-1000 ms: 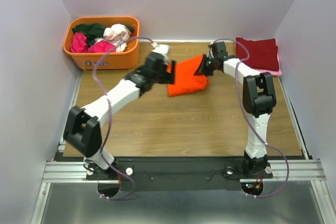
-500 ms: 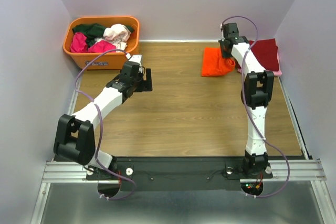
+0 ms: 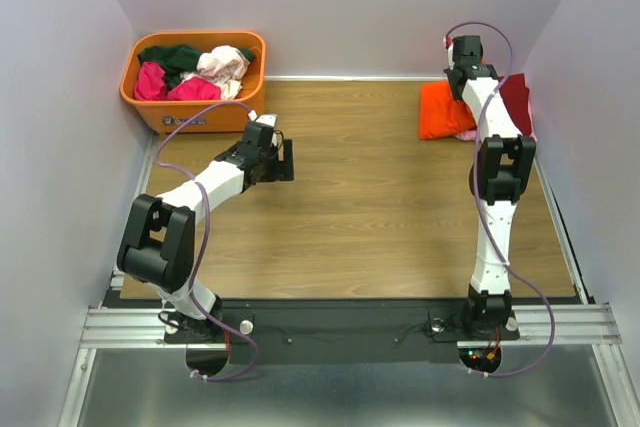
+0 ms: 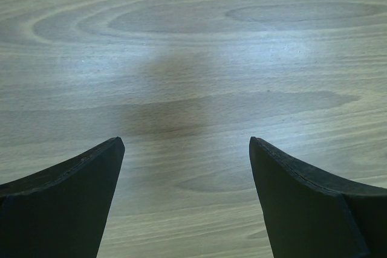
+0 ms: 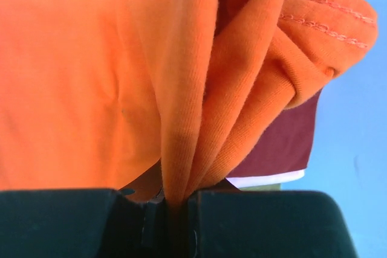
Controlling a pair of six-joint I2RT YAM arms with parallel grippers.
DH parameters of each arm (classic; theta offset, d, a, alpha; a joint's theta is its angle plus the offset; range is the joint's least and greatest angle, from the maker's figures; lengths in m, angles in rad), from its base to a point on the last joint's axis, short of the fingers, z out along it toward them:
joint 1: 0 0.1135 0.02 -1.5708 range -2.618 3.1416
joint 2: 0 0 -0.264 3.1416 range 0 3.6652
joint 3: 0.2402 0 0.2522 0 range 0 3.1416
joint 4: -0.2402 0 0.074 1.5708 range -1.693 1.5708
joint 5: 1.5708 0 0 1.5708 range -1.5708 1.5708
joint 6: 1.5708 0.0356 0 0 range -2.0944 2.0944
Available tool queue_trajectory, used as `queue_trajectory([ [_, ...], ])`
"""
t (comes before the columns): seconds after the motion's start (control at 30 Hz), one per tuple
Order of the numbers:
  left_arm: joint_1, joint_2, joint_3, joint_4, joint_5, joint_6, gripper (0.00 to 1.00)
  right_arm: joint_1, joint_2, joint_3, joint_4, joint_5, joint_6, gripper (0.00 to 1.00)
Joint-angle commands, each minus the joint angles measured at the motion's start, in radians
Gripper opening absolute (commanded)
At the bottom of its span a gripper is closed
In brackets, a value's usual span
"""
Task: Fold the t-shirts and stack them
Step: Neatly place the folded tshirt to the corner
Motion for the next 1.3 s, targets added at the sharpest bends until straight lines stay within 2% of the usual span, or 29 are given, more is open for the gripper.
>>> queue_trajectory([
  [0.0,0.005,-0.005,0.027,0.028,0.012,0.000,0.97,-0.010,-0.091,0.036,0.084,-0.007,-0.062,0.01],
  [0.13,0.005,0.010,0.026,0.031,0.021,0.001,0.96,-0.059,-0.088,0.037,0.103,-0.019,-0.072,0.01],
  [0.47,0.005,0.027,0.026,0.044,0.030,0.000,0.96,-0.062,-0.119,0.068,0.138,-0.136,-0.046,0.01],
  [0.83,0.002,0.039,0.026,0.042,0.033,0.001,0.96,-0.062,-0.148,0.107,0.149,-0.101,-0.062,0.01],
  [1.27,0.002,0.056,0.027,0.041,0.046,0.004,0.96,-0.094,-0.116,0.011,0.192,-0.010,-0.094,0.03],
])
